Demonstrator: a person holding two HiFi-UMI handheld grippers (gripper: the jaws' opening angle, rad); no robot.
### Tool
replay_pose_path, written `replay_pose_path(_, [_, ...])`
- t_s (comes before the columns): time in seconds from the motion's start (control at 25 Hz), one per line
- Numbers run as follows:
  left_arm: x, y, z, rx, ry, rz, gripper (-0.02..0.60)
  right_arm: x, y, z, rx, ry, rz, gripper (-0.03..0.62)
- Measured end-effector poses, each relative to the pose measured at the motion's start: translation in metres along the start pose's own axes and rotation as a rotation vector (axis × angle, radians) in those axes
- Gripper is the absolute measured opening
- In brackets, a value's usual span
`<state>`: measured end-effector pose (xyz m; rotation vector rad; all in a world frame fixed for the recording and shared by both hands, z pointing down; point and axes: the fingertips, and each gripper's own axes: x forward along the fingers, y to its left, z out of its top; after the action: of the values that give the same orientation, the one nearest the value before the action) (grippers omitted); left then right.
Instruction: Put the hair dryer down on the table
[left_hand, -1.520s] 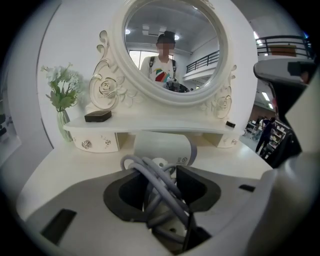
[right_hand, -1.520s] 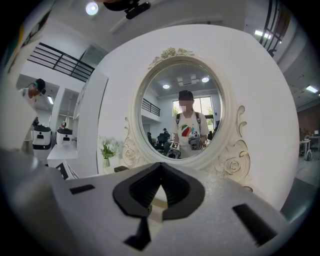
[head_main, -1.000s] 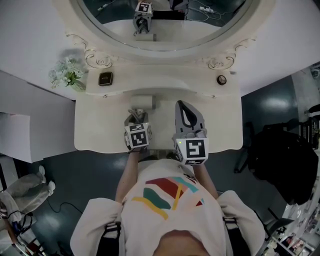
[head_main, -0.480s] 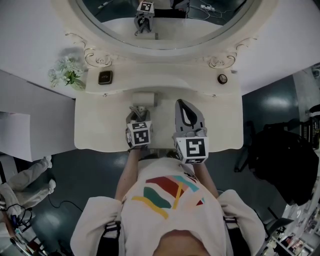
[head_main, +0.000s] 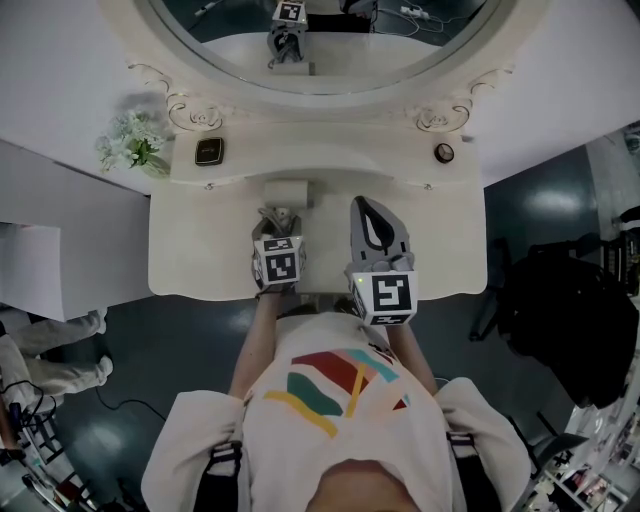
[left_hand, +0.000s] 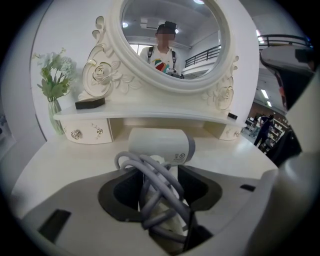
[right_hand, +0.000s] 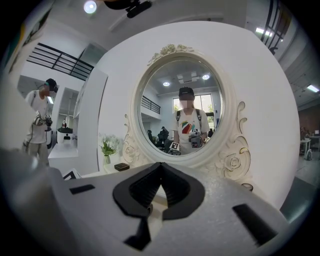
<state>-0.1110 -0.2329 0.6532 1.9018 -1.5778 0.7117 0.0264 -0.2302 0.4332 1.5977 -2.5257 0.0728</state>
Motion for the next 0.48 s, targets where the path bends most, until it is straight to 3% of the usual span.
replay_pose_path(0.24, [0.001,0.0,-0.007,-0.038,0.058,-0.007,0.23,-0.002,0.003,0.002,0.003,-0.006,0.005,0.0])
replay_pose_path(0.48, [-0.015,-0.002,0.005,-0.062,0.025,-0.022,0.232,-0.003,0.002,0.004,0.004,-0.013,0.011,0.0])
